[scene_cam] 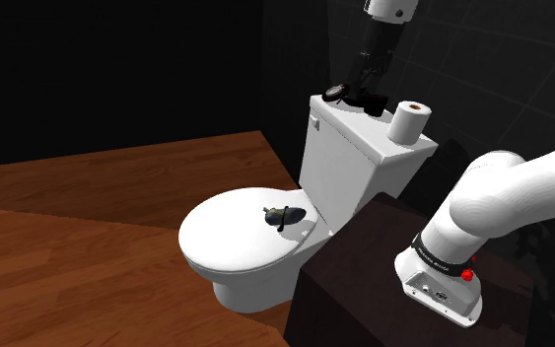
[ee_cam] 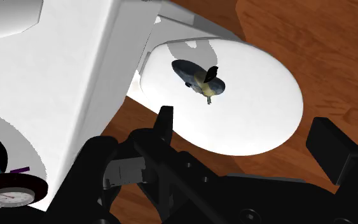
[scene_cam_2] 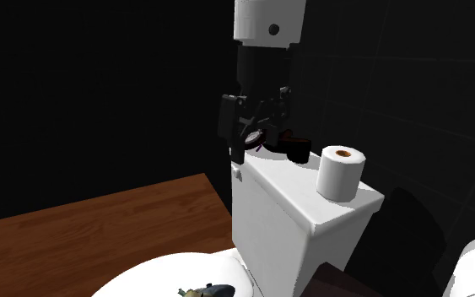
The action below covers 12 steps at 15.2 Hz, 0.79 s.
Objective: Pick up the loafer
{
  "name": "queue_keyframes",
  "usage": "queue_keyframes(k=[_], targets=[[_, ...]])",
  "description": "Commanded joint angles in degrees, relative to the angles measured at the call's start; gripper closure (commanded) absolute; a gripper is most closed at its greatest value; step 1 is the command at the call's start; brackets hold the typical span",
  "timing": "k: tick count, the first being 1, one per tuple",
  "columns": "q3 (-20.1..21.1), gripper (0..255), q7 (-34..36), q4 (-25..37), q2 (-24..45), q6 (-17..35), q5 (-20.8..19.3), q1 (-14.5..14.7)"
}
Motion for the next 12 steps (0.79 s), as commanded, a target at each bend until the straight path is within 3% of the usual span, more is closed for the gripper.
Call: queue_keyframes(k=[1, 12], targets=[[0.0, 0, 0.0, 0.0, 0.0, 0.0, 0.0, 0.0], [-11.2, 0, -9.1, 5.5, 14.1, 9.2, -3.5, -4.7]])
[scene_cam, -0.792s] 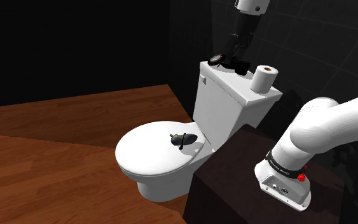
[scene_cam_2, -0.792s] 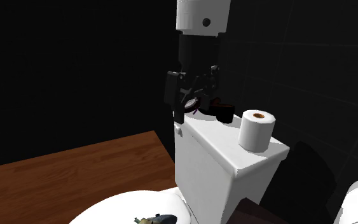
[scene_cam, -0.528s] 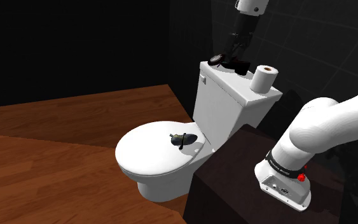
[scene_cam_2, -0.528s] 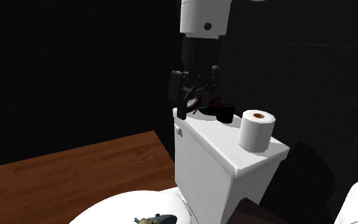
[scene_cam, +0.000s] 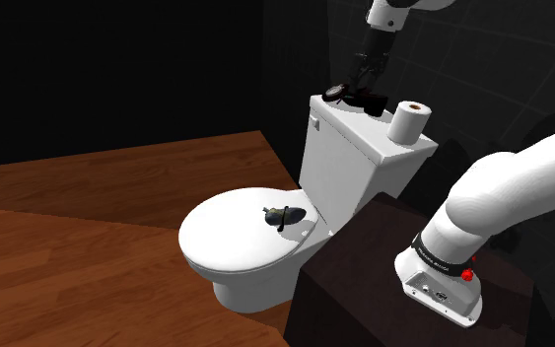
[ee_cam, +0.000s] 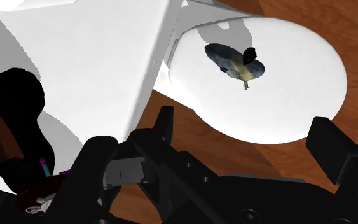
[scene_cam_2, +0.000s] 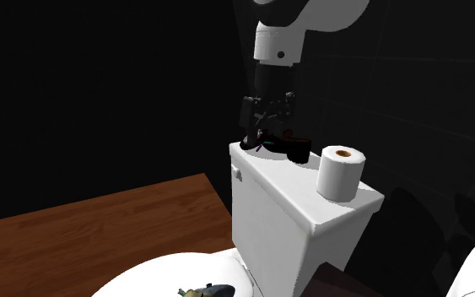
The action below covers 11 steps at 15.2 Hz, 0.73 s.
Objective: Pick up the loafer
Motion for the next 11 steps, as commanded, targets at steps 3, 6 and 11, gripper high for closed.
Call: queue_keyframes(k=[3, 6, 11], targets=[[-4.0, 0, -3.5, 3.6, 6.3, 3.0, 0.0, -1.2], [-6.9, 0, -6.2, 6.8, 11.3, 4.7, 0.8, -2.0], [-11.5, 0, -11.3, 13.3, 20.3, 6.8, 3.7, -3.3]])
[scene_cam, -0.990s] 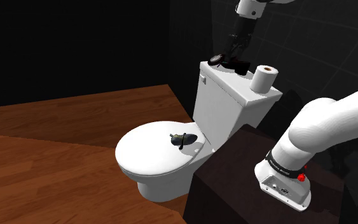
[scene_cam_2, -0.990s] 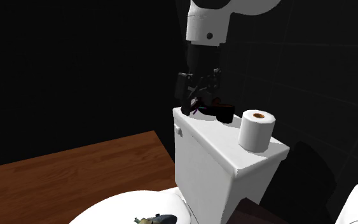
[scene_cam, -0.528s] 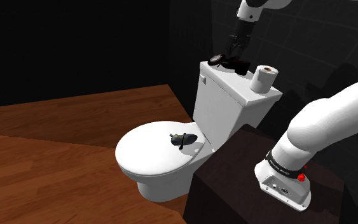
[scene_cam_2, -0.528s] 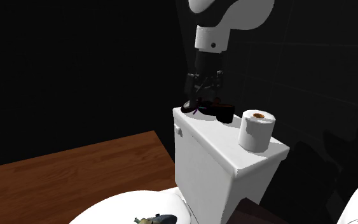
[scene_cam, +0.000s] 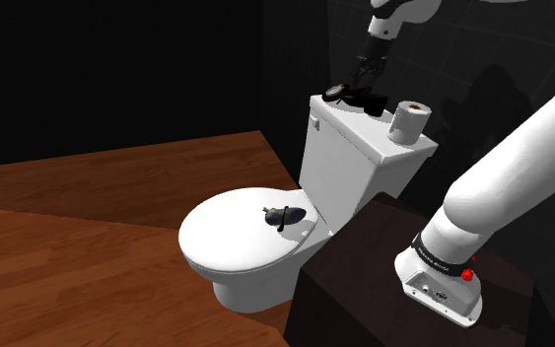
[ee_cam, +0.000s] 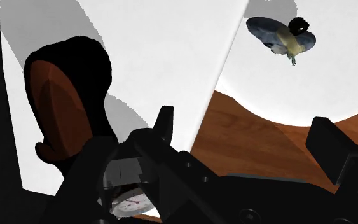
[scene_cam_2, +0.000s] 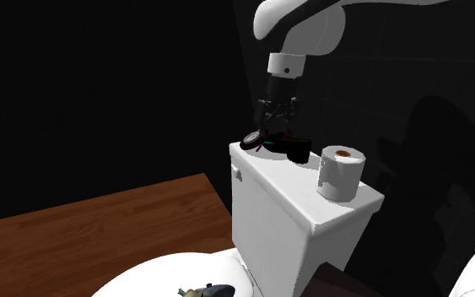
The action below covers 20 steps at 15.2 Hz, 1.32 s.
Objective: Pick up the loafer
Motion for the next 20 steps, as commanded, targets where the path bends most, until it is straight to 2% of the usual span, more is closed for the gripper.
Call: queue_keyframes(k=[1, 7, 11, 18, 20], targets=[[-1.9, 0, -2.4, 2.8, 3.5, 0.4, 1.4, -0.8], [-6.0, 0, -9.1, 13.1, 15.8, 0.6, 7.8, -3.8], [-7.3, 0, -12.6, 20.2, 23.3, -0.4, 12.1, -6.7], [-6.9, 0, -13.7, 16.0, 24.6, 4.9, 13.2, -6.8], [-6.9, 0, -13.7, 16.0, 24.6, 4.9, 13.2, -6.8]])
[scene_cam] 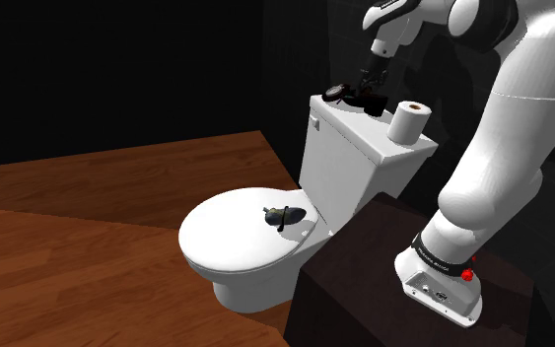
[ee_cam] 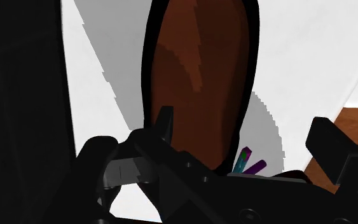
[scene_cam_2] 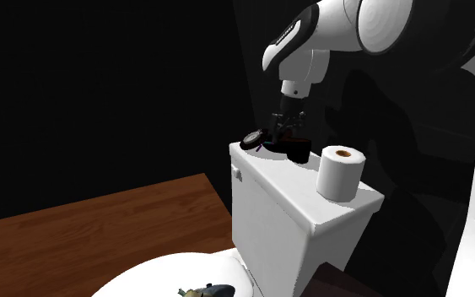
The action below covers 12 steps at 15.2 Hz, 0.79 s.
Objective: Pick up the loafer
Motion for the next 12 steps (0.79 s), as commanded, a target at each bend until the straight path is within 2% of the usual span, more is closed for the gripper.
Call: queue_keyframes(k=[1, 10, 12], targets=[[0.0, 255, 0.0, -0.2, 0.1, 0.2, 0.1, 0.0], [0.0, 255, 0.0, -0.3, 0.0, 0.3, 0.0, 0.0], [-0.1, 255, 0.3, 0.7, -0.4, -1.1, -0.3, 0.0]])
